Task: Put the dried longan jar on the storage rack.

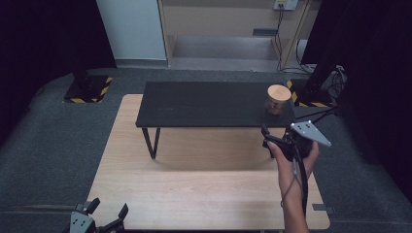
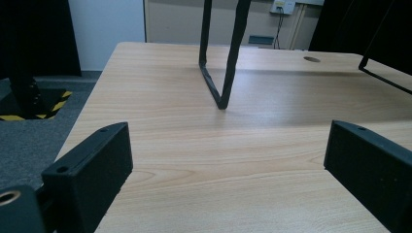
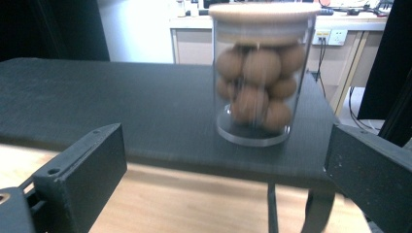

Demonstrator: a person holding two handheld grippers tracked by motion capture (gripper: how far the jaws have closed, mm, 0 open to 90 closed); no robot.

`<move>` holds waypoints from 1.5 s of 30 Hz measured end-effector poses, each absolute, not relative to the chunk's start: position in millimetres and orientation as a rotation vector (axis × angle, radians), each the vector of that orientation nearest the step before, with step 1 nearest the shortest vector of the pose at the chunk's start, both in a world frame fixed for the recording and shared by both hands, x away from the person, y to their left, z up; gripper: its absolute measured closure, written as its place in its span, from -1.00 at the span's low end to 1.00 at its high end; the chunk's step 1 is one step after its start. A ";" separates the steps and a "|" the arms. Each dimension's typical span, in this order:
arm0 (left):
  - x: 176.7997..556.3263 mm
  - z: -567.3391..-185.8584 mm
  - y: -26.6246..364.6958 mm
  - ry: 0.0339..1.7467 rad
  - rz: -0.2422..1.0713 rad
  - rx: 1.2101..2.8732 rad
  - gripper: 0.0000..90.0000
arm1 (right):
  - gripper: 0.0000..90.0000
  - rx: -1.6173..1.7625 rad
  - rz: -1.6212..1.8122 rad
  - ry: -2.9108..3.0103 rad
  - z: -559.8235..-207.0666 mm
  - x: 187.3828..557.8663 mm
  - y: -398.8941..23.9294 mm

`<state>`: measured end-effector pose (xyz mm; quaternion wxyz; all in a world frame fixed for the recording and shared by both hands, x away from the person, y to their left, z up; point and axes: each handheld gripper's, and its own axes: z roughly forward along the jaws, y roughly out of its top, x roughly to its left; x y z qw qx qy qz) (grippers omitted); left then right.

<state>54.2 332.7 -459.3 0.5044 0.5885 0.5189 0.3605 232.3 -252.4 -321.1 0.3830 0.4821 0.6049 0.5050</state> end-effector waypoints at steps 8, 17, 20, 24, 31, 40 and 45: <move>56.5 -458.9 330.4 1.247 0.869 1.427 -0.95 | -0.96 1.263 1.302 1.538 -345.8 206.3 -256.8; 61.5 -461.1 329.8 1.246 0.866 1.434 -0.95 | -0.96 1.288 1.273 1.532 -378.3 171.1 -254.0; 64.0 -461.6 331.0 1.247 0.853 1.432 -0.95 | -0.96 1.313 1.281 1.518 -391.1 159.2 -255.9; 66.2 -461.1 331.4 1.242 0.856 1.432 -0.95 | -0.96 1.332 1.285 1.510 -407.9 145.5 -259.7; 69.5 -460.6 331.4 1.239 0.860 1.438 -0.95 | -0.96 1.336 1.309 1.478 -426.4 125.0 -266.9; 72.2 -459.9 329.2 1.232 0.867 1.437 -0.95 | -0.95 1.326 1.292 1.470 -441.1 109.7 -268.7; 74.8 -459.0 328.9 1.227 0.873 1.443 -0.95 | -0.95 1.318 1.291 1.452 -452.2 102.2 -269.2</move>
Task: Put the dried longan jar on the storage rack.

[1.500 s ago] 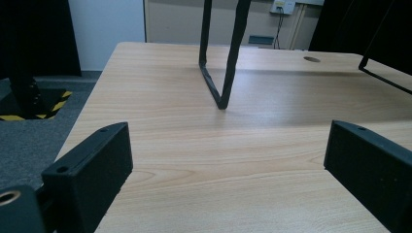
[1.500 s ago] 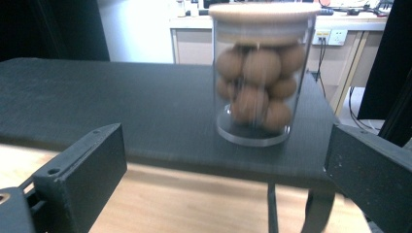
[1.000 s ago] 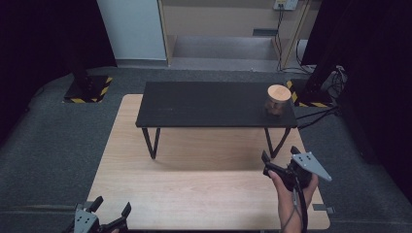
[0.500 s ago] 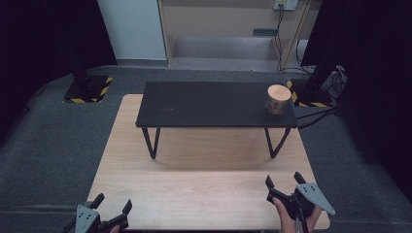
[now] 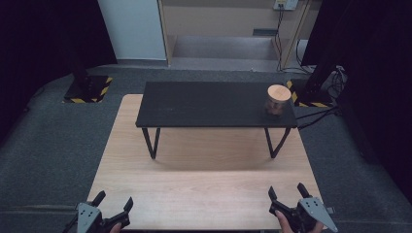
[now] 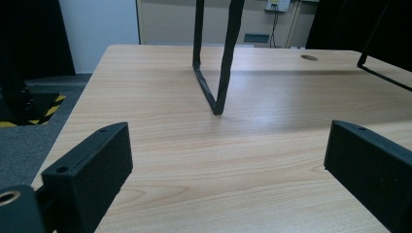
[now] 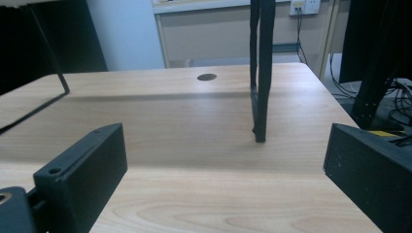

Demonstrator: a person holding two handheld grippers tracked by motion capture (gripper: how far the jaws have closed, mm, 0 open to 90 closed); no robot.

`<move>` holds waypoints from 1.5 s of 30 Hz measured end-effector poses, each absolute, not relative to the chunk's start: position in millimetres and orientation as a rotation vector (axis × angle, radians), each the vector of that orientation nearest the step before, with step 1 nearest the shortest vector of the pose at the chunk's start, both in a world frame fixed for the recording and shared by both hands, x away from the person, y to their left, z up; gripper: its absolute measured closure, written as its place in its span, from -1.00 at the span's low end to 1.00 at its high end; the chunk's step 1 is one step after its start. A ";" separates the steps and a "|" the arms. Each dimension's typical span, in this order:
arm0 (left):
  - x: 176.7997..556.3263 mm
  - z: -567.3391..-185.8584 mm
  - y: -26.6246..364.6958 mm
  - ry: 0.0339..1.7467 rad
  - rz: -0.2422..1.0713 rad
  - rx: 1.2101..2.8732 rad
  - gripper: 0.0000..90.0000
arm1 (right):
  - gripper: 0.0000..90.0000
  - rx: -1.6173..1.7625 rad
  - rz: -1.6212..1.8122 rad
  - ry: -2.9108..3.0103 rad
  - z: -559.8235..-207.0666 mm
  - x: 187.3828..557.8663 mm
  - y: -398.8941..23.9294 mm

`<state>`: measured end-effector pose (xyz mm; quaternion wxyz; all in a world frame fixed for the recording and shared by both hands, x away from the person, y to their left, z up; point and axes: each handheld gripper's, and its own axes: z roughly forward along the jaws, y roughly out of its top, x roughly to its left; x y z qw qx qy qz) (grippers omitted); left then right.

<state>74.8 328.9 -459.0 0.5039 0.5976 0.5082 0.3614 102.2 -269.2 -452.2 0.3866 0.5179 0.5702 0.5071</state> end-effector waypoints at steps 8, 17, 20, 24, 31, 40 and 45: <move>77.6 -460.2 329.6 1.230 0.881 1.445 -0.95 | -0.95 1.322 1.302 1.429 -464.3 91.7 -271.2; 80.0 -461.1 331.4 1.233 0.886 1.459 -0.95 | -0.95 1.335 1.331 1.385 -481.8 80.7 -271.5; 80.3 -461.6 331.8 1.232 0.889 1.457 -0.95 | -0.94 1.334 1.337 1.373 -486.2 77.2 -271.4; 81.3 -462.3 332.5 1.235 0.893 1.462 -0.95 | -0.94 1.335 1.335 1.374 -490.2 75.3 -272.1; 82.7 -463.4 334.1 1.238 0.902 1.468 -0.95 | -0.94 1.342 1.331 1.365 -496.2 73.9 -277.2; 85.4 -462.8 333.7 1.240 0.905 1.473 -0.95 | -0.94 1.341 1.332 1.372 -496.0 76.9 -279.4; 85.2 -463.1 333.0 1.243 0.909 1.470 -0.95 | -0.94 1.340 1.341 1.365 -496.4 77.8 -279.4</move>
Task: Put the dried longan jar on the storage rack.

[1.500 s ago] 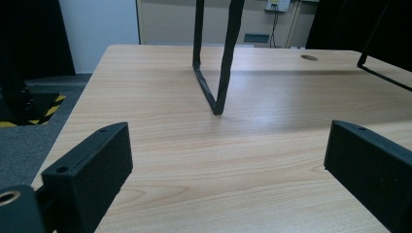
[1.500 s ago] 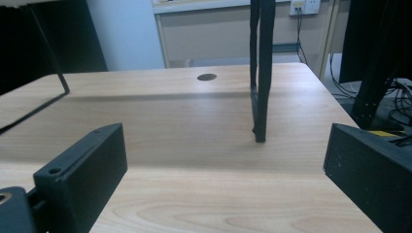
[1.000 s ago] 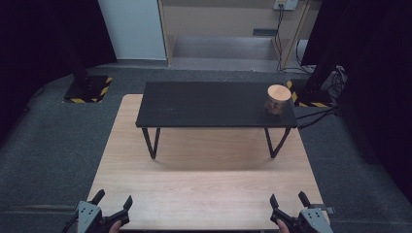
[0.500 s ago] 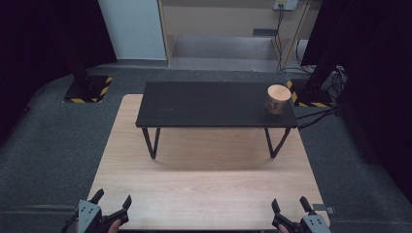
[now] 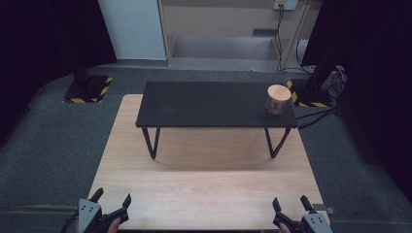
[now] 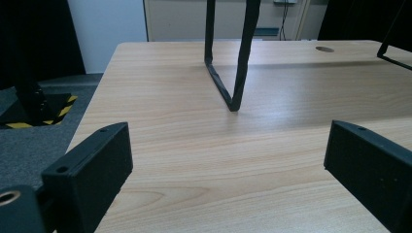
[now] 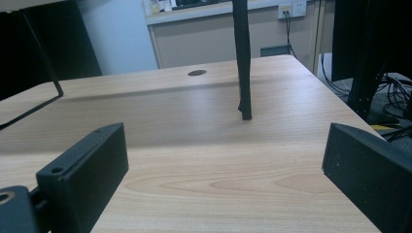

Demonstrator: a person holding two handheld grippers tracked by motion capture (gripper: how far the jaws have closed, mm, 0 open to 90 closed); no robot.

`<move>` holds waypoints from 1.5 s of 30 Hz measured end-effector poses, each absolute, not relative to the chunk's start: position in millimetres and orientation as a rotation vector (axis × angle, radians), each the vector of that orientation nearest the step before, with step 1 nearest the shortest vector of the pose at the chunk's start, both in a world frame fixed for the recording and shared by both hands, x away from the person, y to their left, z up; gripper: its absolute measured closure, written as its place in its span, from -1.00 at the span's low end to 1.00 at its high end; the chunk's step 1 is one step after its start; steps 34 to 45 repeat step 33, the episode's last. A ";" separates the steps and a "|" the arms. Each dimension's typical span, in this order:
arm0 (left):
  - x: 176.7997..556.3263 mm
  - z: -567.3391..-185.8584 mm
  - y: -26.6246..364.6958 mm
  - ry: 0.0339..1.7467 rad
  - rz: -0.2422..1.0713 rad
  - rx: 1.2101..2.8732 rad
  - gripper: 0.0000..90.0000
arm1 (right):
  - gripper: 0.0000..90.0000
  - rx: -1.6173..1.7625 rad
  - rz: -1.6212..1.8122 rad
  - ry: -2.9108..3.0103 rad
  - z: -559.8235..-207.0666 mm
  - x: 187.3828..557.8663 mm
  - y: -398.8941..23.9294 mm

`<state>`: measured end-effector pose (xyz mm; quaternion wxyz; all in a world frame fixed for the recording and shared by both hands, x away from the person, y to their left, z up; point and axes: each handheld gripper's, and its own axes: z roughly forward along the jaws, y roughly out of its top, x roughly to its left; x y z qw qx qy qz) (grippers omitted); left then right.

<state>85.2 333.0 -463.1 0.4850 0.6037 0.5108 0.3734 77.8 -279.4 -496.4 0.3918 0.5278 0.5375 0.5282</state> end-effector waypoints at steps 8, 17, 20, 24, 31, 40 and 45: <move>85.5 -464.2 333.7 1.246 0.907 1.471 -0.95 | -0.94 1.343 1.351 1.370 -498.5 78.5 -280.3; 86.3 -464.5 333.5 1.246 0.905 1.469 -0.95 | -0.94 1.347 1.351 1.369 -498.9 79.0 -280.6; 86.7 -464.4 333.4 1.244 0.905 1.471 -0.95 | -0.94 1.348 1.352 1.371 -499.0 79.3 -280.7; 86.8 -464.8 333.7 1.248 0.904 1.468 -0.95 | -0.94 1.351 1.354 1.367 -499.1 79.7 -281.2; 86.5 -464.6 333.3 1.247 0.902 1.471 -0.95 | -0.94 1.351 1.361 1.366 -499.7 80.0 -281.7; 86.2 -464.3 333.4 1.247 0.903 1.471 -0.95 | -0.94 1.353 1.361 1.365 -499.6 79.9 -281.5; 86.2 -464.3 333.4 1.247 0.903 1.471 -0.95 | -0.94 1.353 1.361 1.365 -499.6 79.9 -281.5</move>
